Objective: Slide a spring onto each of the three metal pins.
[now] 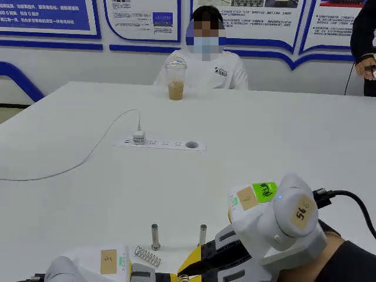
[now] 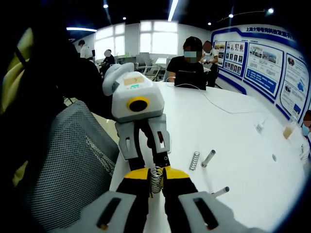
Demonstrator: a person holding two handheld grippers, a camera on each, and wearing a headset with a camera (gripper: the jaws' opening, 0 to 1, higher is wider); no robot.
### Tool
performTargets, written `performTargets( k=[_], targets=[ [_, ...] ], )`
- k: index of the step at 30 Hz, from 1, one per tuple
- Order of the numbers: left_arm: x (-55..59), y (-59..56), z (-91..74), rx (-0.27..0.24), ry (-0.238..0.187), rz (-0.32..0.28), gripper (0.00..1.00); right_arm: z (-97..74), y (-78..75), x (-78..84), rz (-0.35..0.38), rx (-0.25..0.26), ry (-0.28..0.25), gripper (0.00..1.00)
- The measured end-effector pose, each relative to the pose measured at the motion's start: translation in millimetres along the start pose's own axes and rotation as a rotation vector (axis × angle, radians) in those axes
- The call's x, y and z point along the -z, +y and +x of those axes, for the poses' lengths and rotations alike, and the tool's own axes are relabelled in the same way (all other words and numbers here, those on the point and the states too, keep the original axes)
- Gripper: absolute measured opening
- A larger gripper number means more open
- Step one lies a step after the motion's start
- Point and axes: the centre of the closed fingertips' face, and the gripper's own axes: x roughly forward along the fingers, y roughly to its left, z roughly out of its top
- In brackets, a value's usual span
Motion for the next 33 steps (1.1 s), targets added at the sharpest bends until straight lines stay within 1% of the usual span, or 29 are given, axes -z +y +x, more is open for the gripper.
performTargets(
  k=[5,9,12,25,29,33],
  targets=[
    [0.6,-0.2,0.4,-0.002,0.002,-0.001,0.11,-1.1,-0.5,1.2,0.001,0.001,0.000,0.11],
    [-1.3,4.2,-1.0,-0.015,-0.006,-0.004,0.11,-4.4,-3.5,-0.8,0.001,0.012,-0.011,0.11],
    [-2.3,5.3,-1.4,-0.020,-0.006,-0.003,0.11,-5.4,-4.6,-1.0,0.001,0.016,-0.012,0.11],
    [-2.1,4.8,-0.6,-0.023,-0.008,-0.005,0.12,-4.9,-4.9,-0.6,-0.002,0.020,-0.009,0.11],
    [-4.4,5.1,-0.8,-0.025,-0.019,-0.013,0.13,-5.3,-5.8,0.2,-0.002,0.025,-0.005,0.11],
    [-4.1,5.6,-1.2,-0.025,-0.021,-0.025,0.15,-5.6,-6.2,0.1,-0.003,0.028,-0.006,0.11]
  ],
)
